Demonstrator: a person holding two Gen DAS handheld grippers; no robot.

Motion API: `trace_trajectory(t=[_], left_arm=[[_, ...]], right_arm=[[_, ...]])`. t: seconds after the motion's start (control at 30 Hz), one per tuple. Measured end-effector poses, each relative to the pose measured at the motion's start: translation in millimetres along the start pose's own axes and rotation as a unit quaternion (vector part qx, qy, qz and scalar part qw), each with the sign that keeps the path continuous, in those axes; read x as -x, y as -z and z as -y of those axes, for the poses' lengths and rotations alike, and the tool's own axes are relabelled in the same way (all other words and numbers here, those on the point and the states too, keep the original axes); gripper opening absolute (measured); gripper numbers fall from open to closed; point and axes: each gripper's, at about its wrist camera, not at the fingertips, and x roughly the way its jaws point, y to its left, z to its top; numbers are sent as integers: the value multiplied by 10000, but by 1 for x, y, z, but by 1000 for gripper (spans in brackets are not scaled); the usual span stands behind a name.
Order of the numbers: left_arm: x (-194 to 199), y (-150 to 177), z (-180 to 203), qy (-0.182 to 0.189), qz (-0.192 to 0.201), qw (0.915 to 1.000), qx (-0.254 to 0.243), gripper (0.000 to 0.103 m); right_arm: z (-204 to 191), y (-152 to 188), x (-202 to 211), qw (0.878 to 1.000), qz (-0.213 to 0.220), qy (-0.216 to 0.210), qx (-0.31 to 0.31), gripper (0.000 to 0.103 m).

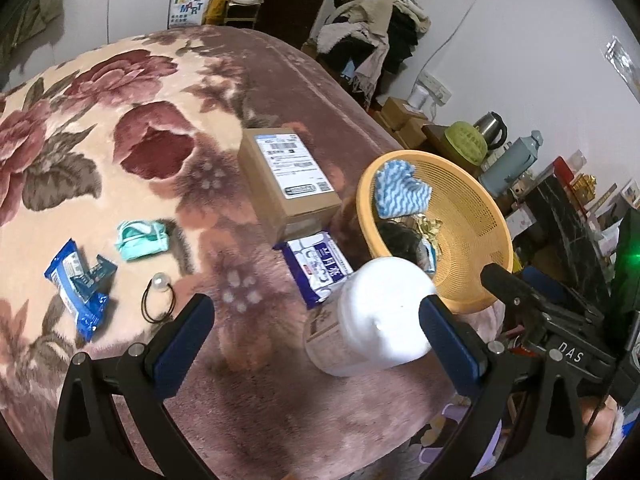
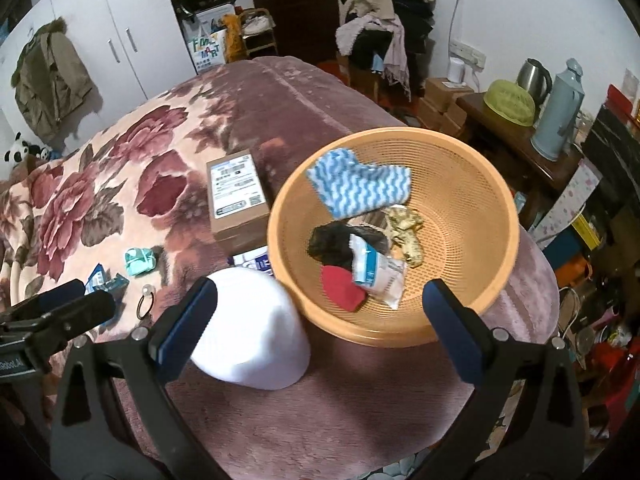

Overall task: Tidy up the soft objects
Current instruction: 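Move both open tools back over the remaining items on the blanket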

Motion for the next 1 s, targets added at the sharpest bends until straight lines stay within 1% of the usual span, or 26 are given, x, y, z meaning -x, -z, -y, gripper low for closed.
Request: trace_trajectory(t=[0.53,1.0], left_arm=[[7,11,-61,35,-8,9988,484,102],[15,20,-104,-27,58,9973,728,102]], right_arm=[[-56,8,-7,9989,-90,-95,445,103],[-103,13,-12,9968,-126,-255,746,103]])
